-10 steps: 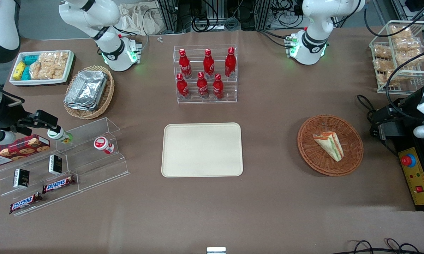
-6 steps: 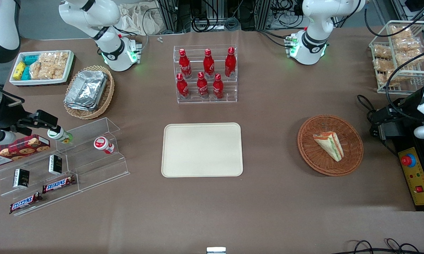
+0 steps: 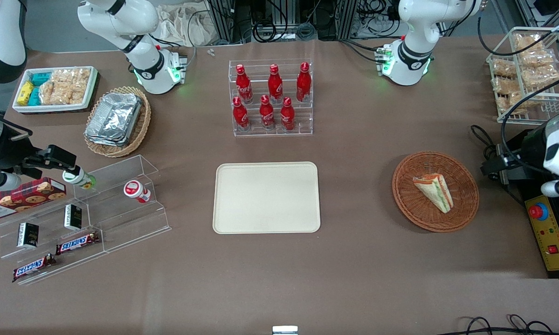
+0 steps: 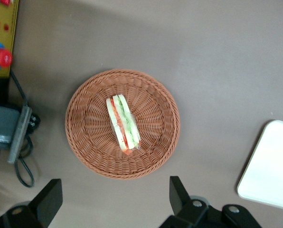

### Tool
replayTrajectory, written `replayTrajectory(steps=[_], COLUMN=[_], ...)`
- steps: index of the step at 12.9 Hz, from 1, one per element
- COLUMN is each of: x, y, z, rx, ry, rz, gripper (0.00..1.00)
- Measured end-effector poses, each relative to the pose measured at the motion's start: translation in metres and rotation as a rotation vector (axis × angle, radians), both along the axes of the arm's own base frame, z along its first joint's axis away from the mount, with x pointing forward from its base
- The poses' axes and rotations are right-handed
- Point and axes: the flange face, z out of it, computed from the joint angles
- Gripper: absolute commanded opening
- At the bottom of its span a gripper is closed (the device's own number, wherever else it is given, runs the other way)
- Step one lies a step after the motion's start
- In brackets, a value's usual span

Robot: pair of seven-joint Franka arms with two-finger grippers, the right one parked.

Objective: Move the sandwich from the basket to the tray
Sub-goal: 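Move the left gripper down over the wrapped sandwich in the wicker basket, then close the left gripper on the wrapped sandwich's edge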

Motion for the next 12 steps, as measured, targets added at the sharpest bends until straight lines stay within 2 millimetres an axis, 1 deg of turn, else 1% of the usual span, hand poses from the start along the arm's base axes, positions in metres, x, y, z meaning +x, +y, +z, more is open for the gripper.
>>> replayTrajectory(steps=[3, 5, 10, 12], x=[0.002, -0.001, -0.012, -0.016], y=[-0.003, -0.005, -0.004, -0.004], z=[-0.046, -0.075, -0.159, -0.186], rx=[0.010, 0.015, 0.020, 0.020], ry=[0.001, 0.014, 0.018, 0.013], rz=[0.209, 0.285, 0.328, 0.329], gripper=[1.00, 1.00, 1.00, 1.00])
